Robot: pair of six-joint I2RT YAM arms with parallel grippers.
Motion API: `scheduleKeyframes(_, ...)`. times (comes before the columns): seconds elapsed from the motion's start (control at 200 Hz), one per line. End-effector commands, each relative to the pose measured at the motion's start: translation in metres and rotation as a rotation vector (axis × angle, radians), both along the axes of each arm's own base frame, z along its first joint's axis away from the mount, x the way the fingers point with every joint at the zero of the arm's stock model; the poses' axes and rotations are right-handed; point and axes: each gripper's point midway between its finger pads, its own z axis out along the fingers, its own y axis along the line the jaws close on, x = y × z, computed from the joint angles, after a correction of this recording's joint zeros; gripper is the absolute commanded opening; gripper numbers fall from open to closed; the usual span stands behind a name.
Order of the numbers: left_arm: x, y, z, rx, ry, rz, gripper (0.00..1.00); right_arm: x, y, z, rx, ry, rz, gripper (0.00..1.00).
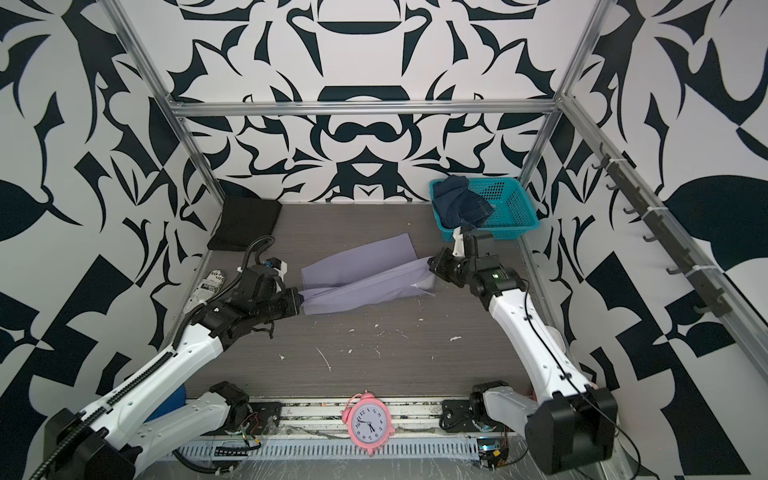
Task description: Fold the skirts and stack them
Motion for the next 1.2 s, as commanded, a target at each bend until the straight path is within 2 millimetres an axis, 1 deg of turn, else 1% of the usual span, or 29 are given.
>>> scheduleKeyframes(0.0, 0.012, 0.011, 0.001, 0.027, -0.001, 0.038, 0.00, 0.031, 0.006, 0.032, -0.064, -0.130, -0.006, 0.00)
scheduleKeyframes(0.125, 0.023, 0.017, 0.004, 0.013, -0.013, 0.061, 0.00, 0.048, 0.018, 0.041, -0.089, -0.148, 0.016, 0.00)
scheduleKeyframes(0.205, 0.027, 0.020, 0.007, 0.013, -0.018, 0.066, 0.00, 0.056, 0.020, 0.047, -0.102, -0.161, 0.016, 0.00)
scheduleKeyframes(0.295, 0.031, 0.028, 0.005, 0.022, -0.012, 0.087, 0.00, 0.067, 0.023, 0.049, -0.117, -0.162, 0.023, 0.00)
scheduleKeyframes(0.4, 0.037, 0.036, 0.000, 0.010, -0.009, 0.111, 0.00, 0.081, 0.027, 0.043, -0.132, -0.150, 0.032, 0.00)
scheduleKeyframes(0.545, 0.051, 0.046, -0.005, 0.017, -0.024, 0.142, 0.00, 0.104, 0.033, 0.038, -0.142, -0.147, 0.037, 0.00)
scheduleKeyframes(0.67, 0.065, 0.053, -0.015, 0.015, -0.007, 0.157, 0.00, 0.122, 0.036, 0.024, -0.156, -0.133, 0.028, 0.00)
scheduleKeyframes(0.775, 0.075, 0.053, -0.022, 0.025, 0.011, 0.154, 0.00, 0.137, 0.042, 0.015, -0.149, -0.121, 0.040, 0.00)
scheduleKeyframes(0.82, 0.077, 0.054, -0.025, 0.035, 0.017, 0.149, 0.00, 0.141, 0.044, 0.012, -0.151, -0.114, 0.041, 0.00)
scheduleKeyframes(0.875, 0.081, 0.056, -0.020, 0.050, 0.004, 0.152, 0.00, 0.145, 0.045, 0.009, -0.151, -0.110, 0.038, 0.00)
scheduleKeyframes(0.885, 0.081, 0.057, -0.028, 0.059, 0.025, 0.152, 0.00, 0.146, 0.045, 0.008, -0.152, -0.109, 0.037, 0.00)
scheduleKeyframes(0.9, 0.082, 0.058, -0.030, 0.066, 0.030, 0.153, 0.00, 0.147, 0.045, 0.008, -0.152, -0.110, 0.036, 0.00)
scheduleKeyframes(1.12, 0.095, 0.068, -0.029, 0.106, 0.011, 0.164, 0.00, 0.161, 0.047, 0.002, -0.154, -0.109, 0.023, 0.00)
scheduleKeyframes(1.195, 0.102, 0.073, -0.029, 0.117, 0.011, 0.171, 0.05, 0.166, 0.047, -0.002, -0.156, -0.102, 0.021, 0.00)
